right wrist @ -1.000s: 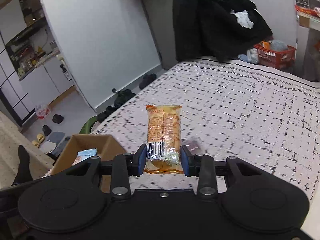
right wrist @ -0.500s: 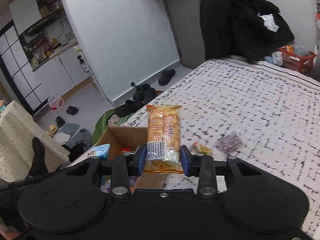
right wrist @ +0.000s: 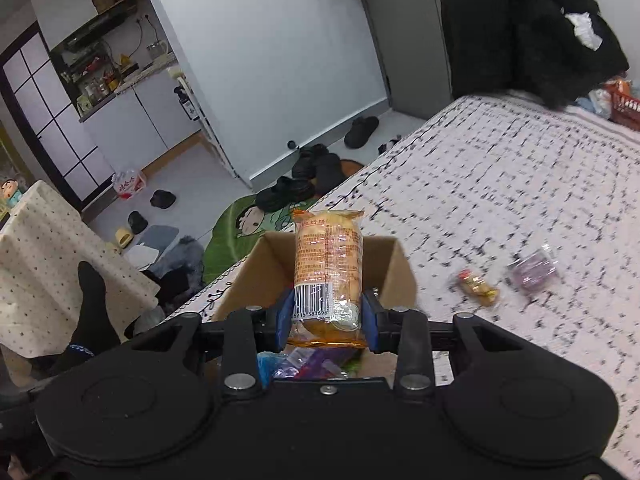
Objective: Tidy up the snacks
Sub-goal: 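Carry blue bag and orange cake pack over the box and open both tools, then move both open tools back toward the two remaining candies, then grasp yellow candy with left tool while right tool grasps purple candy, then carry both candies over the box and open both tools to drop them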
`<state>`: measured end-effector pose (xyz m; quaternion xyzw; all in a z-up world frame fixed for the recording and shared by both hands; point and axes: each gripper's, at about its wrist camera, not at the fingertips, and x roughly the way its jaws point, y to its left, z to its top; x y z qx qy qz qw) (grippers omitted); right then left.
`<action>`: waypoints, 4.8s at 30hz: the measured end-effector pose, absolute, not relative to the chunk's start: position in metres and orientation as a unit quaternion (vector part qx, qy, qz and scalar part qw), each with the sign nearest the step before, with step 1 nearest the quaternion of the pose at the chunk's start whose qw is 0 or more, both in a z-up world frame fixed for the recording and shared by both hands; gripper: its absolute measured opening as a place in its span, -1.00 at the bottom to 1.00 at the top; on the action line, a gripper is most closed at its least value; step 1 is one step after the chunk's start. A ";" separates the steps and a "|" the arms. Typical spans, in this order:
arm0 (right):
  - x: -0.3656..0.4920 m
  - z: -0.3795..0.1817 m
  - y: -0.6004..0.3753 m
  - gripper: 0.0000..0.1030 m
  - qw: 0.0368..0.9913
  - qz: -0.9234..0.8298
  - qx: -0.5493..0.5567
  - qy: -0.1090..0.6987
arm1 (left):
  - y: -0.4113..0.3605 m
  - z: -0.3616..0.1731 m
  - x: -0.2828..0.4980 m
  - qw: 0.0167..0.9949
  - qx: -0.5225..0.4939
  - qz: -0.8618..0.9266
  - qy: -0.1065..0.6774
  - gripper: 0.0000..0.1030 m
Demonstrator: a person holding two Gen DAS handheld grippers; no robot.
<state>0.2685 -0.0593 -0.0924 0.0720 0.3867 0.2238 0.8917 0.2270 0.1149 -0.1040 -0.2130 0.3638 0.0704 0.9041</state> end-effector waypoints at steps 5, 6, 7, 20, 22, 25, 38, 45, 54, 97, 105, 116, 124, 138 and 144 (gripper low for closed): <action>0.276 -0.100 -0.042 -0.32 0.882 0.229 0.093 0.401 | 0.124 -0.109 0.227 0.899 -0.218 0.080 0.370 -0.26; 0.278 -0.101 -0.040 -0.31 0.880 0.230 0.099 0.403 | 0.126 -0.110 0.227 0.898 -0.220 0.081 0.372 -0.25; 0.281 -0.103 -0.037 -0.31 0.876 0.234 0.110 0.406 | 0.127 -0.110 0.227 0.897 -0.221 0.082 0.374 -0.25; 0.281 -0.104 -0.052 0.35 0.867 0.241 0.135 0.414 | 0.123 -0.111 0.228 0.896 -0.212 0.092 0.380 0.28; 0.279 -0.102 -0.060 0.35 0.869 0.238 0.132 0.413 | 0.121 -0.109 0.228 0.897 -0.211 0.093 0.377 0.43; 0.276 -0.100 -0.073 0.35 0.872 0.233 0.131 0.411 | 0.116 -0.107 0.229 0.898 -0.203 0.096 0.377 0.56; 0.271 -0.098 -0.140 0.35 0.883 0.201 0.134 0.402 | 0.078 -0.094 0.233 0.905 -0.182 0.081 0.376 0.61; 0.273 -0.104 -0.174 0.35 0.886 0.187 0.140 0.401 | 0.051 -0.088 0.238 0.906 -0.172 0.075 0.380 0.70; 0.280 -0.118 -0.215 0.75 0.891 0.171 0.143 0.395 | 0.016 -0.082 0.249 0.906 -0.158 0.069 0.386 0.80; 0.378 -0.216 -0.257 0.21 0.871 0.208 0.153 0.417 | -0.072 -0.178 0.358 0.878 -0.217 0.111 0.412 0.05; 0.386 -0.218 -0.245 0.21 0.880 0.226 0.116 0.402 | -0.065 -0.201 0.377 0.858 -0.256 0.125 0.428 -0.17; 0.385 -0.221 -0.236 0.22 0.888 0.226 0.089 0.391 | -0.065 -0.205 0.382 0.853 -0.262 0.123 0.434 -0.68; 0.385 -0.221 -0.227 0.19 0.892 0.221 0.072 0.387 | -0.067 -0.178 0.363 0.867 -0.254 0.099 0.416 -0.68; 0.361 -0.197 -0.230 -0.46 0.891 0.209 0.077 0.397 | -0.045 -0.119 0.310 0.887 -0.245 0.071 0.385 -0.68; 0.332 -0.166 -0.218 -0.46 0.895 0.217 0.089 0.379 | -0.031 -0.097 0.284 0.898 -0.243 0.064 0.362 -0.68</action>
